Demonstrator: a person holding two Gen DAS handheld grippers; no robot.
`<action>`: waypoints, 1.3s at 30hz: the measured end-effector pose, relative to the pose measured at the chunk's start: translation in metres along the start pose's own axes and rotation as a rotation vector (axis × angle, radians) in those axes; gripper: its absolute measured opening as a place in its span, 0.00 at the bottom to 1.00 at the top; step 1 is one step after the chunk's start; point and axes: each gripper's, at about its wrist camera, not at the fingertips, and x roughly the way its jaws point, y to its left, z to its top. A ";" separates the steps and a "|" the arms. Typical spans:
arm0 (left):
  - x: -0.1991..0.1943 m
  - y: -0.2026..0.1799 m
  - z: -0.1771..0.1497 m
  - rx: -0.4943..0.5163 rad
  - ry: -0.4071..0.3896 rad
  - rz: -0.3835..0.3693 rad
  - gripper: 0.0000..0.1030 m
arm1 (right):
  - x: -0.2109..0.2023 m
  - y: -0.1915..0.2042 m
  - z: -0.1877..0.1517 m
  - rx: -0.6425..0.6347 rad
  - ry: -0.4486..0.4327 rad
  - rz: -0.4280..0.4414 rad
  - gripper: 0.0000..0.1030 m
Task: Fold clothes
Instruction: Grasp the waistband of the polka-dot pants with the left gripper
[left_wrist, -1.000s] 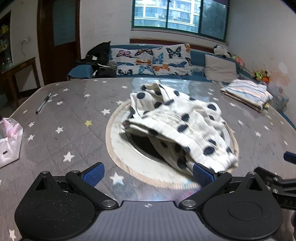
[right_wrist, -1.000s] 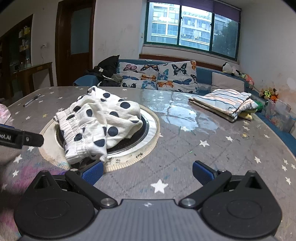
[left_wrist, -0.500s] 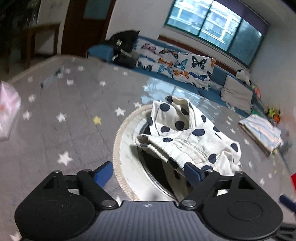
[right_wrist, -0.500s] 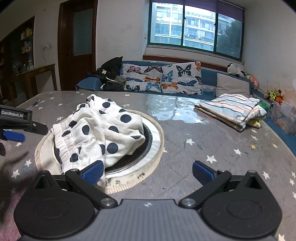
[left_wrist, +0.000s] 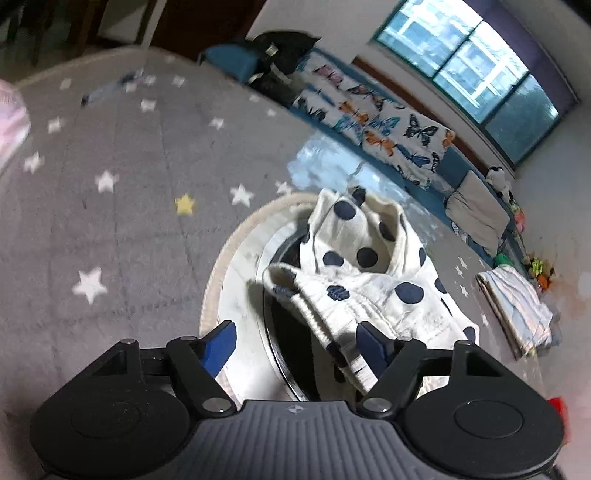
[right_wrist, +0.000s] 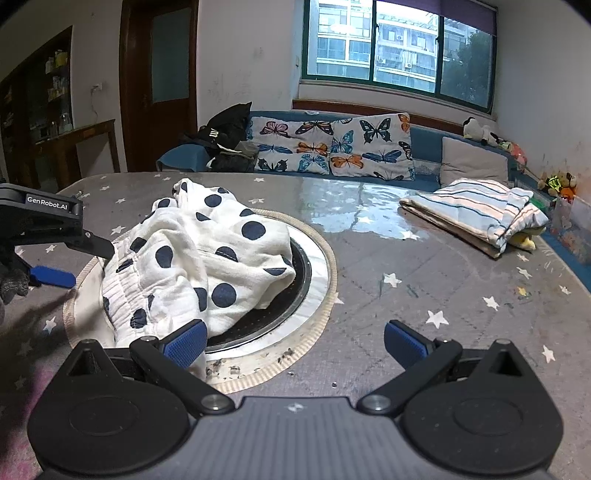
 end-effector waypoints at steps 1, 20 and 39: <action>0.001 0.002 0.000 -0.025 0.012 -0.006 0.72 | 0.001 -0.001 0.000 0.001 0.001 0.000 1.00; 0.007 0.015 0.007 -0.203 -0.012 -0.131 0.22 | 0.005 -0.007 -0.002 0.033 0.016 0.003 1.00; -0.001 0.018 0.007 -0.159 -0.017 -0.202 0.20 | 0.004 -0.012 -0.002 0.052 0.013 0.004 1.00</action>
